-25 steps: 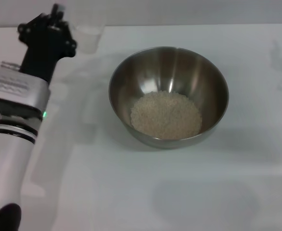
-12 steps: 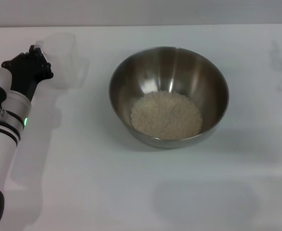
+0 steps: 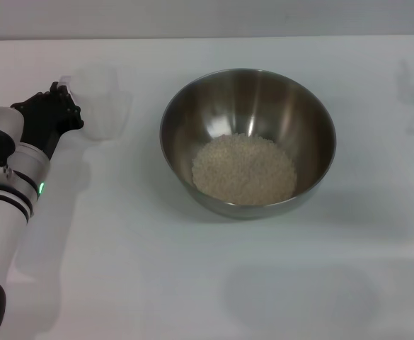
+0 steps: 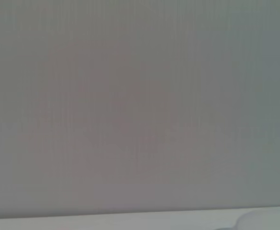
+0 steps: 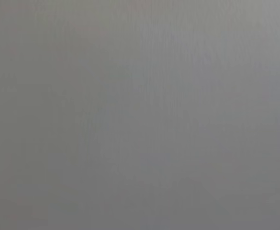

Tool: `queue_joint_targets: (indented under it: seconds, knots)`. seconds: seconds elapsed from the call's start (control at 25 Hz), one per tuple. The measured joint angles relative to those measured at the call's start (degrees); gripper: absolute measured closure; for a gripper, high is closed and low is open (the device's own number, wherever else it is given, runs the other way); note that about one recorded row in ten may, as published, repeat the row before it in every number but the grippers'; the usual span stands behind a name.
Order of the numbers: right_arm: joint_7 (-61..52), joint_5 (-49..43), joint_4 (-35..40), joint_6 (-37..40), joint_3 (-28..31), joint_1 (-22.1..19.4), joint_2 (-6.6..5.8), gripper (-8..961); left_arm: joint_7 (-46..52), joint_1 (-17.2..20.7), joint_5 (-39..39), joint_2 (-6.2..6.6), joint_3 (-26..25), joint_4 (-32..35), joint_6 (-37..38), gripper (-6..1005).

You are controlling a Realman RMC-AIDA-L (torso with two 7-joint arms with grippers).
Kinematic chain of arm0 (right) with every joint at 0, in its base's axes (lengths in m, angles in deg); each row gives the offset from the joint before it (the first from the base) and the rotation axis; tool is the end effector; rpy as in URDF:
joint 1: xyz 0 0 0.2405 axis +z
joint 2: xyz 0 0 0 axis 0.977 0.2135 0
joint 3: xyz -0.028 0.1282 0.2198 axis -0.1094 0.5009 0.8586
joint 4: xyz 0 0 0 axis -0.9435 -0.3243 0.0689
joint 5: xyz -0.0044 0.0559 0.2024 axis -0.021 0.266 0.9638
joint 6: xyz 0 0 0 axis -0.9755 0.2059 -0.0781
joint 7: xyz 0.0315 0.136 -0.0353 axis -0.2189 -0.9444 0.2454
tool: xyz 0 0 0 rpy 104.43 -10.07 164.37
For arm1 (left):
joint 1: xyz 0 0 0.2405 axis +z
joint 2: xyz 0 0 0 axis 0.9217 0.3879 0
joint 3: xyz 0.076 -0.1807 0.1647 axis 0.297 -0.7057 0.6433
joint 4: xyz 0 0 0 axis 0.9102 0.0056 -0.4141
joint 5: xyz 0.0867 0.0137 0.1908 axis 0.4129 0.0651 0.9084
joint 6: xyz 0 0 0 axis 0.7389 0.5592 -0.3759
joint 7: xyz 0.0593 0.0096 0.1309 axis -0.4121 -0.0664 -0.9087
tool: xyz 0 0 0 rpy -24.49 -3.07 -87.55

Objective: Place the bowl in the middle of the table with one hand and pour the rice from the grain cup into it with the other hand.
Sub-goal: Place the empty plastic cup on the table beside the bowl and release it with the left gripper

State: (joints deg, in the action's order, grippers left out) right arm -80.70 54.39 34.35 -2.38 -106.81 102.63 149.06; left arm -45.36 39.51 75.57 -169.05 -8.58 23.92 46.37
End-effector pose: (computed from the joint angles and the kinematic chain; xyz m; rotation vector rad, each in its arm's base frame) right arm 0.2597 0.3436 0.0627 -1.3092 0.0787 1.0498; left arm -0.2972 0.3588 -0.0625 -1.6557 -0.6940 -0.5053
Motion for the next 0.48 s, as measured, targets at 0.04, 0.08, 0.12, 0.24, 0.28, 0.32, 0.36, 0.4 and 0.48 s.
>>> queue_joint_targets:
  seconds: [0.04, 0.08, 0.12, 0.24, 0.28, 0.32, 0.36, 0.4, 0.48]
  knots:
    - [0.0, 0.0, 0.0, 0.0, 0.0, 0.0, 0.0, 578, 0.02, -0.11, 0.0, 0.0, 0.02, 0.1, -0.31, 932]
    - [0.0, 0.0, 0.01, 0.03, 0.02, 0.0, 0.0, 578, 0.02, -0.16, 0.01, 0.0, 0.05, 0.13, -0.6, 931]
    - [0.0, 0.0, 0.01, 0.03, 0.02, 0.0, 0.0, 578, 0.02, -0.16, 0.01, 0.0, 0.05, 0.13, -0.6, 931]
    - [0.0, 0.0, 0.01, 0.05, 0.04, 0.0, 0.0, 577, 0.04, 0.0, 0.08, 0.0, 0.06, -0.22, -0.89, 930]
    - [0.0, 0.0, -0.04, 0.06, 0.04, 0.0, 0.0, 577, 0.04, 0.06, 0.1, 0.0, 0.06, -0.32, -0.89, 929]
    - [0.0, 0.0, -0.04, 0.06, 0.04, 0.0, 0.0, 577, 0.06, 0.14, 0.1, 0.03, 0.06, -0.43, -0.89, 929]
    - [0.0, 0.0, -0.15, 0.06, 0.04, 0.0, 0.0, 577, 0.06, 0.14, 0.1, 0.03, 0.06, -0.43, -0.89, 866]
    - [0.0, 0.0, -0.15, 0.06, 0.04, 0.0, 0.0, 577, 0.13, 0.25, 0.1, 0.09, 0.06, -0.54, -0.89, 804]
    - [0.0, 0.01, -0.2, 0.06, 0.04, 0.0, 0.0, 577, 0.49, 0.59, 0.16, 0.17, 0.05, -0.74, -0.8, 678]
